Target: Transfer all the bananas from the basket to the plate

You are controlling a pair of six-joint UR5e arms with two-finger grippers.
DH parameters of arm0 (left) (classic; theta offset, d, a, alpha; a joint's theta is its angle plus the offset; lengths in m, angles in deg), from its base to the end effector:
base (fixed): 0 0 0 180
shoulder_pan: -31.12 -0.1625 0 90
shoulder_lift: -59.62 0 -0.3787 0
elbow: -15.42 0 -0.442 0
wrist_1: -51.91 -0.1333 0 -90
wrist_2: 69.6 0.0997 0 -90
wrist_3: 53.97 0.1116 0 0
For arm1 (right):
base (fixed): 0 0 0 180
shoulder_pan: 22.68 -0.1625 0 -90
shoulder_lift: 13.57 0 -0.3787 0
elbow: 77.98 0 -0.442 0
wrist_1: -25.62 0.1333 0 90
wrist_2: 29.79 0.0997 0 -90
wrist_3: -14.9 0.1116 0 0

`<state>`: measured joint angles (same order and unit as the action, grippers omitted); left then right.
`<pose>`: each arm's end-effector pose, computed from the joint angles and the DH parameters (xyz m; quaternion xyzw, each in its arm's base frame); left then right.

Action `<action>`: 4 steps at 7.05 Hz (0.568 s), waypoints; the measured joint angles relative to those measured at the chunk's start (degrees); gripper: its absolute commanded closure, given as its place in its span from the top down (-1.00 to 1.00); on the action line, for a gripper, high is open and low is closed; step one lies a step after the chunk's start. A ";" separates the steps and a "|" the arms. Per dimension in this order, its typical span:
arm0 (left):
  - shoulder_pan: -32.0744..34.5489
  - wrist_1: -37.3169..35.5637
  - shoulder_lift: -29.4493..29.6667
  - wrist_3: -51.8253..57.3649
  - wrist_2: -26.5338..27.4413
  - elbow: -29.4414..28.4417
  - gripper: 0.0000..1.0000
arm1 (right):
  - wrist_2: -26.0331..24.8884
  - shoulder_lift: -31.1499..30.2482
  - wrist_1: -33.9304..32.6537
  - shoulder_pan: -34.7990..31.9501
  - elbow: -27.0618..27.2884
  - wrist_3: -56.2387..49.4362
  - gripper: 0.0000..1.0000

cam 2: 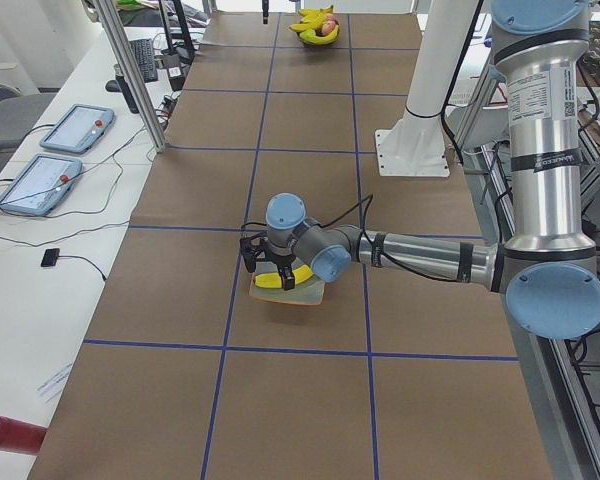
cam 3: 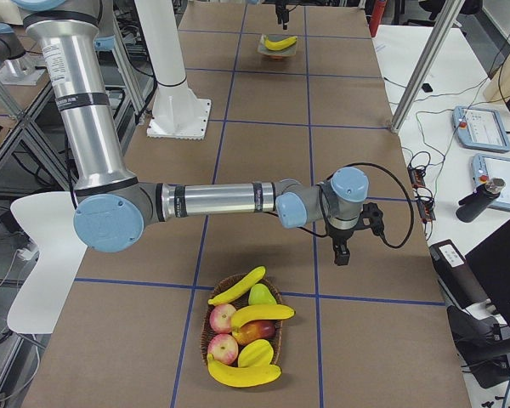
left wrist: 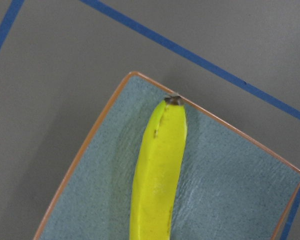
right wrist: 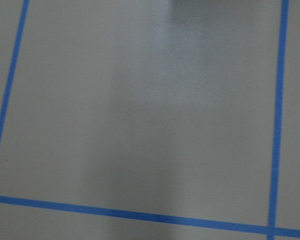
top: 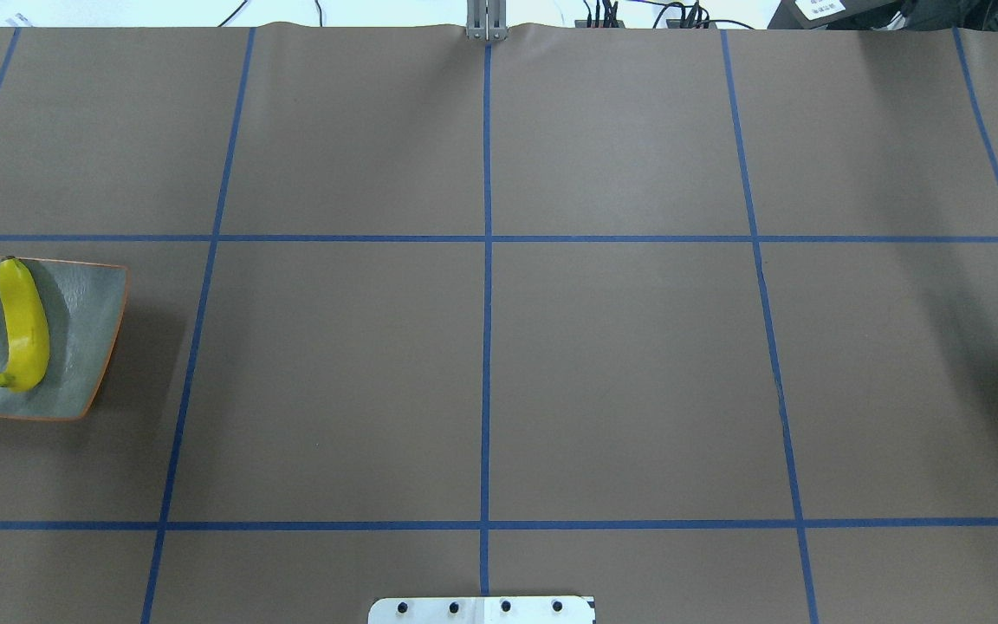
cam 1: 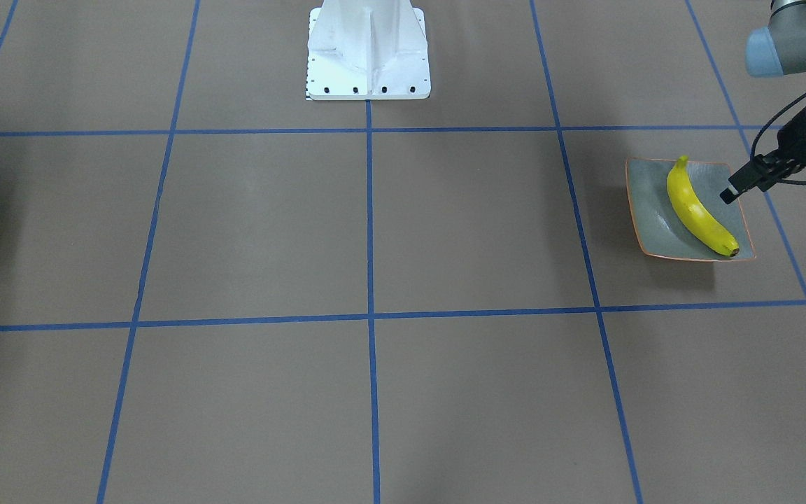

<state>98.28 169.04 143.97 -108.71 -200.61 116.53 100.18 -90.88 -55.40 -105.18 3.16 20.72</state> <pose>0.1512 -0.5137 0.5146 -0.0058 0.4267 -0.1525 0.8914 -0.0225 -0.6429 0.5637 0.0647 -0.3495 -0.0518 0.9333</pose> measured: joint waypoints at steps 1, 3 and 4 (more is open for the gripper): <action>1.82 -6.84 3.87 5.77 1.16 0.04 1.00 | -2.48 -0.28 -4.68 -1.46 -0.31 -6.09 1.00; 3.21 -12.78 8.74 9.69 1.74 -0.25 1.00 | -4.06 -3.44 -8.94 -4.26 -0.74 -15.79 1.00; 3.35 -13.44 9.67 10.05 1.79 -0.32 1.00 | -3.69 -5.56 -9.29 -5.09 -0.94 -18.89 1.00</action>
<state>101.63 155.60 153.63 -98.66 -198.83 116.21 96.50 -96.44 -64.69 -110.27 2.22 1.83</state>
